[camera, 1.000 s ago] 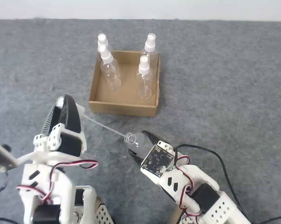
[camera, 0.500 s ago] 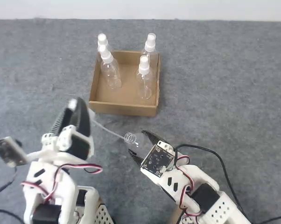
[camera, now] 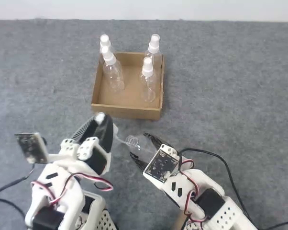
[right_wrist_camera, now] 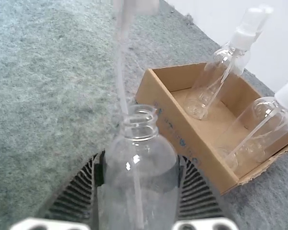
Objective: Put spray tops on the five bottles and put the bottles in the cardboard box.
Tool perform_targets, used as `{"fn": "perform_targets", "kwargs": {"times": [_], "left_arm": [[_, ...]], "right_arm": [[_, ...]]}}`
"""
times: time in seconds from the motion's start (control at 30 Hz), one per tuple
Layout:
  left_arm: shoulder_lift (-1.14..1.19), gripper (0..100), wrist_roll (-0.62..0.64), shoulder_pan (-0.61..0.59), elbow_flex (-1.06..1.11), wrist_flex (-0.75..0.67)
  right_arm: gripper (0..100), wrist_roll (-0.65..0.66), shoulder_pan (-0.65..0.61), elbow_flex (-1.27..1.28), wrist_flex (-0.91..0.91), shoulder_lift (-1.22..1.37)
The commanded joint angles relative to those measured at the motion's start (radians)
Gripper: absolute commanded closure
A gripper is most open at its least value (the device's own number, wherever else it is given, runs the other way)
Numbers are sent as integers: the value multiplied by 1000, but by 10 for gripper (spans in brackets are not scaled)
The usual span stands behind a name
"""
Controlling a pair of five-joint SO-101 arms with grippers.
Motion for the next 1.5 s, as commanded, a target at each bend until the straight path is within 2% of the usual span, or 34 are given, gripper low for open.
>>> {"fn": "perform_targets", "kwargs": {"times": [0.0, 0.37, 0.53, 0.63, 0.73, 1.1, 1.27, 1.47], "left_arm": [[-21, 988, -37, 71, 5, 43], [-21, 988, -137, 138, 170, -74], [-21, 988, -164, 157, 176, -63], [-21, 988, -199, 196, 171, -6], [-21, 988, -207, 233, 168, 29], [-21, 984, -207, 233, 168, 34], [-21, 863, -204, 233, 170, 40], [-21, 690, -201, 233, 168, 81]], "right_arm": [[982, 2, -4, 21, -48, -19], [982, 0, -5, 21, -76, -19], [982, 0, -4, 21, -77, -19], [983, -2, -2, 21, -82, -19], [983, -51, -1, 21, -82, -19], [994, -78, 28, 18, -85, -21], [992, -153, 70, 20, -125, -21], [992, -160, 67, 20, -124, -21]]}}
